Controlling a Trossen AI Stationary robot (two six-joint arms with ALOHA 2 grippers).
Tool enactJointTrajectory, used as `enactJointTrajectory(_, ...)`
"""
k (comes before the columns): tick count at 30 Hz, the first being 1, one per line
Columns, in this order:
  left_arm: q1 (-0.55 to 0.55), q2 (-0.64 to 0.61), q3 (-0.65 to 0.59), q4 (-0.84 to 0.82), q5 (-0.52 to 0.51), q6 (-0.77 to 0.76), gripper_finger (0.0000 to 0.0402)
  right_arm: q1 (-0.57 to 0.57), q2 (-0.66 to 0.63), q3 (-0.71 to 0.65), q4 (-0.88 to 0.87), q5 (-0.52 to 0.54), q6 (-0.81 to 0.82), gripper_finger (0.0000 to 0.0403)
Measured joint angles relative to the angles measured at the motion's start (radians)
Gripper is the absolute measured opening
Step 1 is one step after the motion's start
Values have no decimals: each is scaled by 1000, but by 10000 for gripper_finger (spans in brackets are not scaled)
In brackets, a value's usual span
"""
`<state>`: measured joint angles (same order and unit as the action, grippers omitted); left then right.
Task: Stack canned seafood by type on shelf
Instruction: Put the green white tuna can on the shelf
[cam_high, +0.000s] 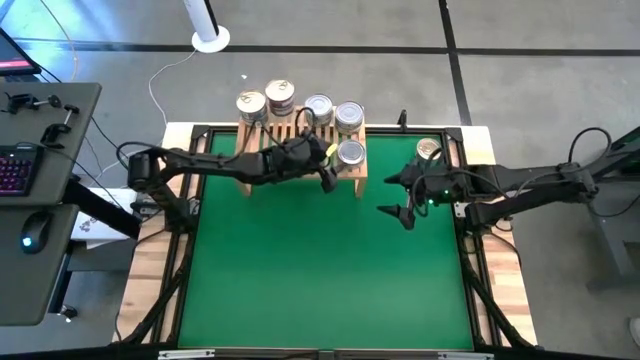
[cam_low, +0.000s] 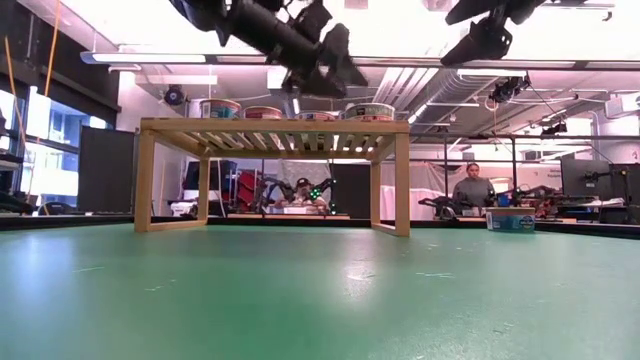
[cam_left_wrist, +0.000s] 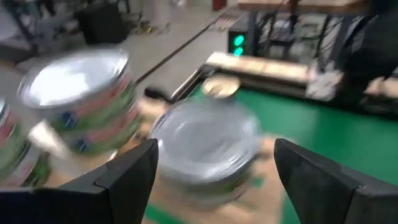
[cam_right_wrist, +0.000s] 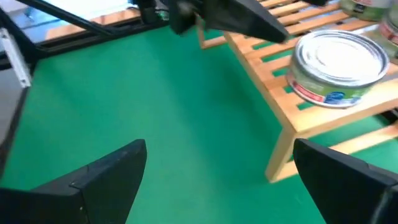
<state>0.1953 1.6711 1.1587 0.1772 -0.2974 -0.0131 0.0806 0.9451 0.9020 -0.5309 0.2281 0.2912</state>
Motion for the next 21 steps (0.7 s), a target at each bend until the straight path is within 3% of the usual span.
enactJointTrajectory(11,-30,63,56,-62,50,1,305,1,3,0,-28,32,24,399)
enactJointTrajectory(21,12,109,59,8,-30,3,305,1,18,0,-104,32,74,399)
